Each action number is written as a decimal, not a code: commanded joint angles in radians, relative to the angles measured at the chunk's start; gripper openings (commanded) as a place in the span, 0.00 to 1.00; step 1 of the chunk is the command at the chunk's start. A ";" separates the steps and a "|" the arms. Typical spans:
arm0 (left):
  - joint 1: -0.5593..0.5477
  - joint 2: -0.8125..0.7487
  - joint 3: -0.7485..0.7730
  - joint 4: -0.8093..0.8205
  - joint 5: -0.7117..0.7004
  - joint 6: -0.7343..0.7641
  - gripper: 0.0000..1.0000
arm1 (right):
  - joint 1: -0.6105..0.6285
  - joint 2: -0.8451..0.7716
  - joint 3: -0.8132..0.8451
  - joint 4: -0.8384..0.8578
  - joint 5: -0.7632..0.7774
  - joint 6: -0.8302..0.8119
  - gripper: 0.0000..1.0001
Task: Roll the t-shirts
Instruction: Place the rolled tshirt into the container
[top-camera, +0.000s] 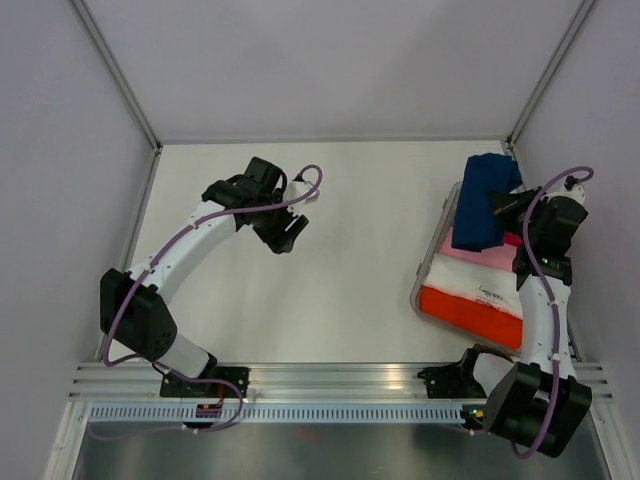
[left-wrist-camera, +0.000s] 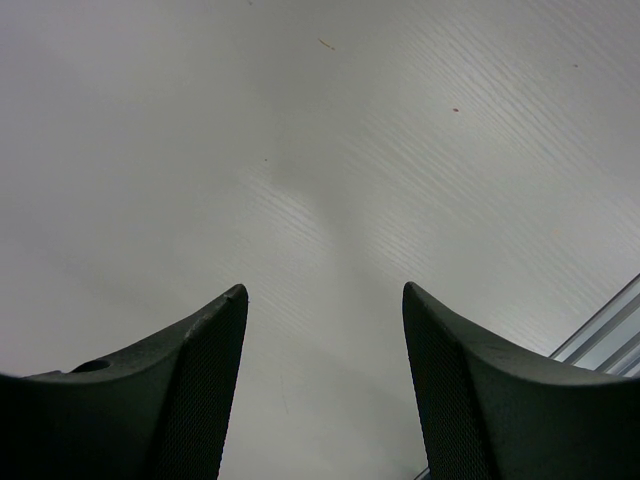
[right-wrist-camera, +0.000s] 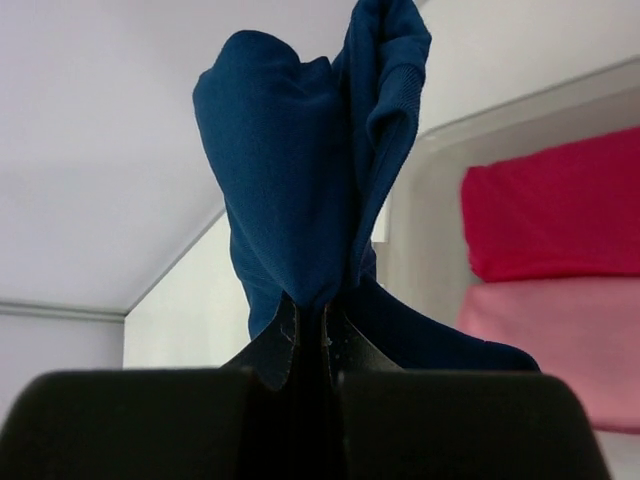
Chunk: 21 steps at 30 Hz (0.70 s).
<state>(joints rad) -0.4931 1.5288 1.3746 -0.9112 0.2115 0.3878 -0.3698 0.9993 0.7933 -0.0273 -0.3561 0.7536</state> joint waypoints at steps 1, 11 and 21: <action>0.011 -0.007 -0.005 -0.003 -0.004 0.006 0.69 | -0.043 0.001 -0.051 0.072 0.046 0.016 0.00; 0.018 -0.002 -0.020 0.006 0.003 0.002 0.69 | -0.067 0.123 -0.187 0.269 0.025 0.098 0.00; 0.018 -0.001 -0.012 0.005 -0.001 0.003 0.69 | -0.066 0.260 -0.233 0.448 -0.024 0.157 0.00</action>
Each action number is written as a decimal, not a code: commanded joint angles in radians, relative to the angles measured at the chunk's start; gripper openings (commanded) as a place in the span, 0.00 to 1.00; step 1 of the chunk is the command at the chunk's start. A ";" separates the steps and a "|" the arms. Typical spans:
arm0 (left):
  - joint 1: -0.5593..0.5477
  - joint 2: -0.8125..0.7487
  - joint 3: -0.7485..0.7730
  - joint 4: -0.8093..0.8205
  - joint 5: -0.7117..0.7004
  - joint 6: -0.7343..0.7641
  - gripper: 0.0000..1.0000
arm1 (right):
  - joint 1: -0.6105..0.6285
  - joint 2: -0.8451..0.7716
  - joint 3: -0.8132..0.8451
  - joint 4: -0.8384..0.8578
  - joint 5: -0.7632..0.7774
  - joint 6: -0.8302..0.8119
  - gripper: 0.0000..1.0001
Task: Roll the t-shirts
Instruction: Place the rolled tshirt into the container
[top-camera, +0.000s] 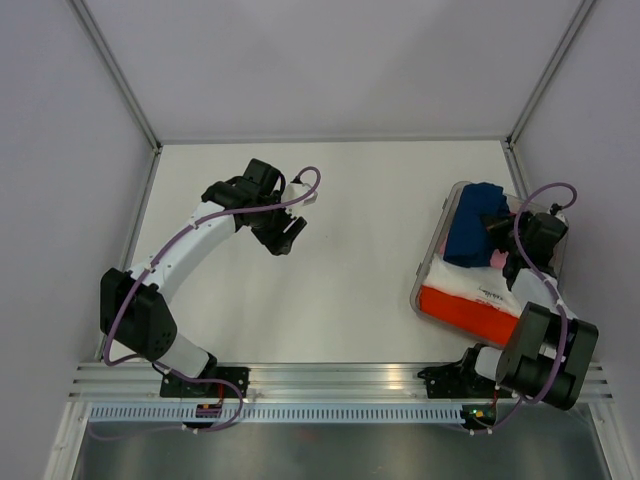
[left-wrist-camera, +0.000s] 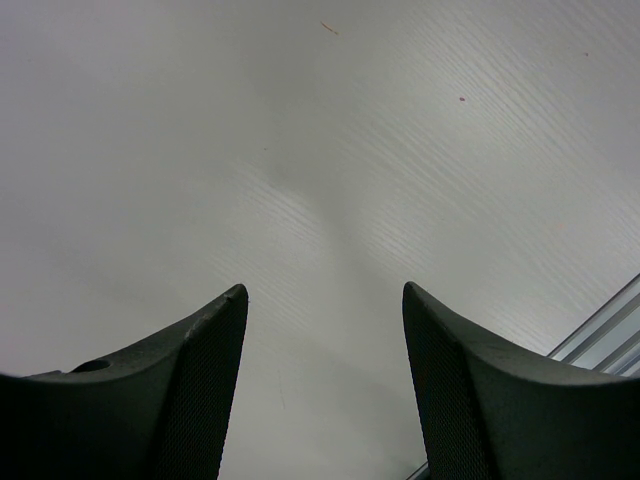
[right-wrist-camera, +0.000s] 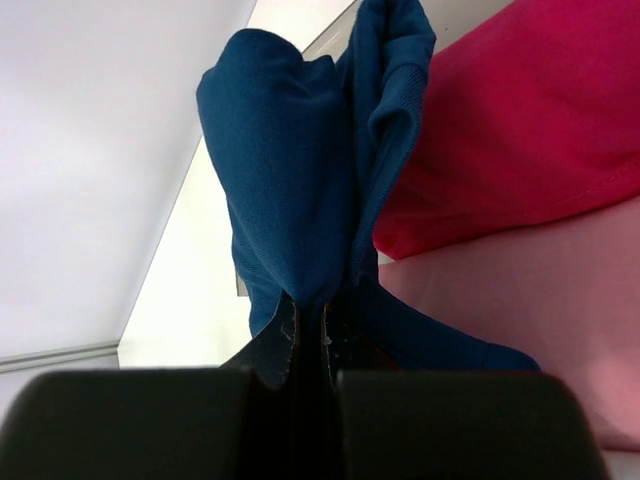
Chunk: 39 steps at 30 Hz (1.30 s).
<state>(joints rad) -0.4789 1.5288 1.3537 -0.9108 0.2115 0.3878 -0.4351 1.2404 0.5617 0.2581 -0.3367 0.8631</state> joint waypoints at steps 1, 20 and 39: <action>0.005 0.001 0.009 0.006 0.000 0.003 0.69 | -0.001 0.036 0.000 0.167 -0.044 0.054 0.00; 0.005 0.004 0.024 0.004 -0.003 0.008 0.69 | 0.021 0.200 -0.094 0.305 -0.028 0.146 0.01; 0.006 0.016 0.024 0.006 0.006 0.014 0.69 | 0.021 0.090 0.196 -0.390 0.157 -0.329 0.49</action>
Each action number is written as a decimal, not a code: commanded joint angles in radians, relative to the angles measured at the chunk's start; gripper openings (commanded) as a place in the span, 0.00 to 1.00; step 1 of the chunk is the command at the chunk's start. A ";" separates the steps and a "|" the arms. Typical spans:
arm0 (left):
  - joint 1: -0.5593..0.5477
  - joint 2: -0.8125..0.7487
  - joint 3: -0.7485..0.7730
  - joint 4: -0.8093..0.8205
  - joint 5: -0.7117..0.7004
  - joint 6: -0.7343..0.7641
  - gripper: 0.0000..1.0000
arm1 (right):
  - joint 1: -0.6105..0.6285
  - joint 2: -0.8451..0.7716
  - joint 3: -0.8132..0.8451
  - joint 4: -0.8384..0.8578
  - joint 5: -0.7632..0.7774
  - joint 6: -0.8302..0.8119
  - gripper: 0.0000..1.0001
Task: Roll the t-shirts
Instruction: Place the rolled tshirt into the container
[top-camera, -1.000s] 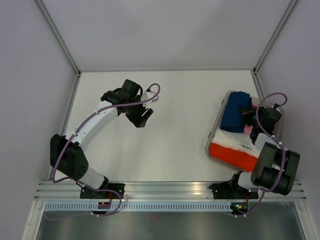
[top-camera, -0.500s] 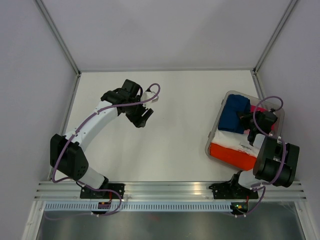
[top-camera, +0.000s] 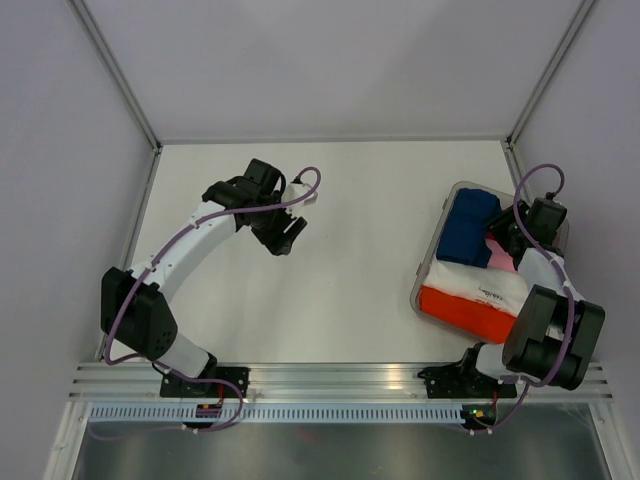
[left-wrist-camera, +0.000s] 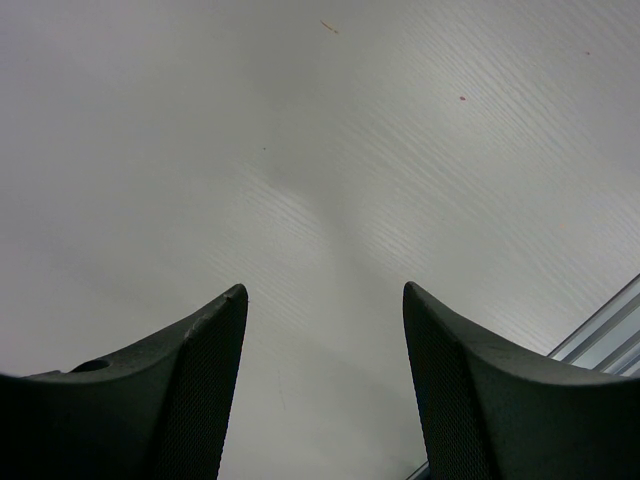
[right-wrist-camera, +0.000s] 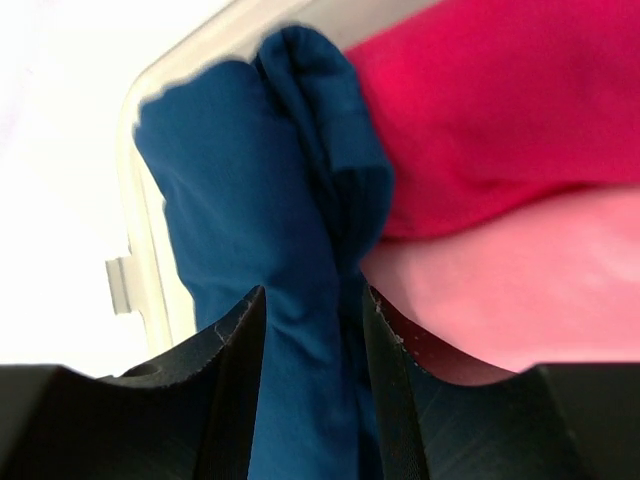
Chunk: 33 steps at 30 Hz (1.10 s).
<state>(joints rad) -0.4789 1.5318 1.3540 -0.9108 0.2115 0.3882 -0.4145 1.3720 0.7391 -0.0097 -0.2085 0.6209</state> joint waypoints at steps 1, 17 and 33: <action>0.006 0.013 0.025 0.006 0.006 0.014 0.69 | 0.002 -0.051 0.013 -0.125 0.023 -0.087 0.49; 0.006 0.019 0.025 0.007 0.015 0.014 0.69 | 0.022 -0.205 -0.043 -0.273 0.046 -0.127 0.62; 0.006 0.011 0.016 0.010 0.005 0.028 0.69 | 0.055 -0.106 -0.063 -0.170 -0.123 -0.064 0.66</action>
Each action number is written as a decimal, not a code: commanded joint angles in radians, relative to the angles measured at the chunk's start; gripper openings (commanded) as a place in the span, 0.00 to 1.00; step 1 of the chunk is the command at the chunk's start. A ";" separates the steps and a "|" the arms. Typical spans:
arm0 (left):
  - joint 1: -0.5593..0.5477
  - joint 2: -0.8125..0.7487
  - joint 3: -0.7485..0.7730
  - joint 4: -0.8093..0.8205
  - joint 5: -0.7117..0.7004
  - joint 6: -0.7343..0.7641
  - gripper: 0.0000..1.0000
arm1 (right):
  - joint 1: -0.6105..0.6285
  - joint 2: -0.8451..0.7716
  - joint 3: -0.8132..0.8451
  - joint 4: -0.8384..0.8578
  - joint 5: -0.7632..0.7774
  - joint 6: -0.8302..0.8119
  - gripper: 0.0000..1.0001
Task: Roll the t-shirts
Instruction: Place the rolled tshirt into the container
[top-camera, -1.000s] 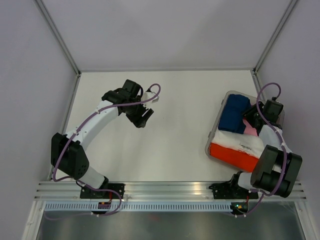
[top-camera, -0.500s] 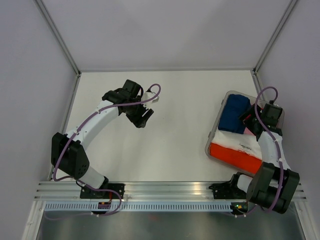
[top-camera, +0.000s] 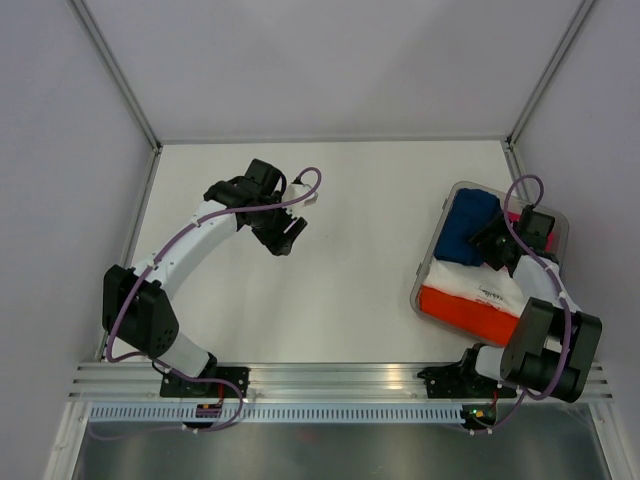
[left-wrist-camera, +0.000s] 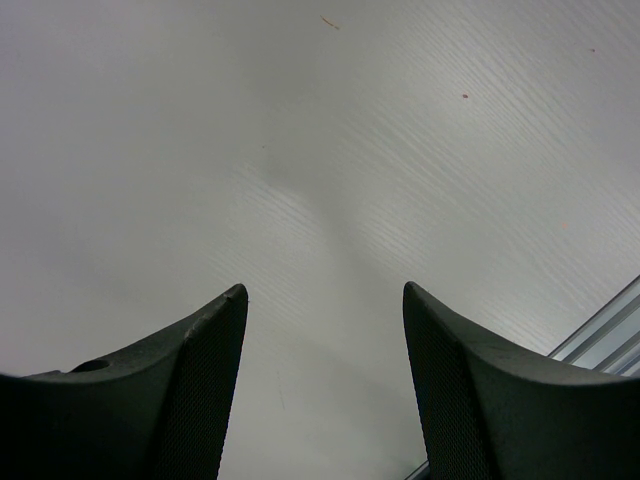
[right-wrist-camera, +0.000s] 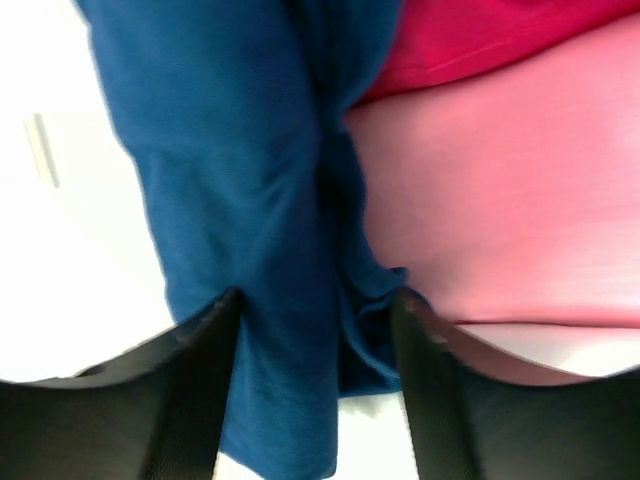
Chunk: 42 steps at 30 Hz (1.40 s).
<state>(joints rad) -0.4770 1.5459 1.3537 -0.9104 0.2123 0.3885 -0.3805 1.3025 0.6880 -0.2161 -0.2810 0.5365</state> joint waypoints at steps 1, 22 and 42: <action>0.006 0.003 0.019 0.010 0.002 0.029 0.69 | 0.025 -0.043 -0.016 0.040 -0.053 0.023 0.61; 0.011 0.002 0.022 0.011 -0.002 0.032 0.69 | -0.136 0.003 -0.159 0.256 -0.165 0.158 0.07; 0.017 0.009 0.018 0.019 0.006 0.035 0.69 | -0.169 -0.077 -0.010 -0.032 0.000 -0.095 0.40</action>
<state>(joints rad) -0.4664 1.5459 1.3544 -0.9100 0.2115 0.3916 -0.5415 1.2682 0.6407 -0.1959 -0.3382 0.4839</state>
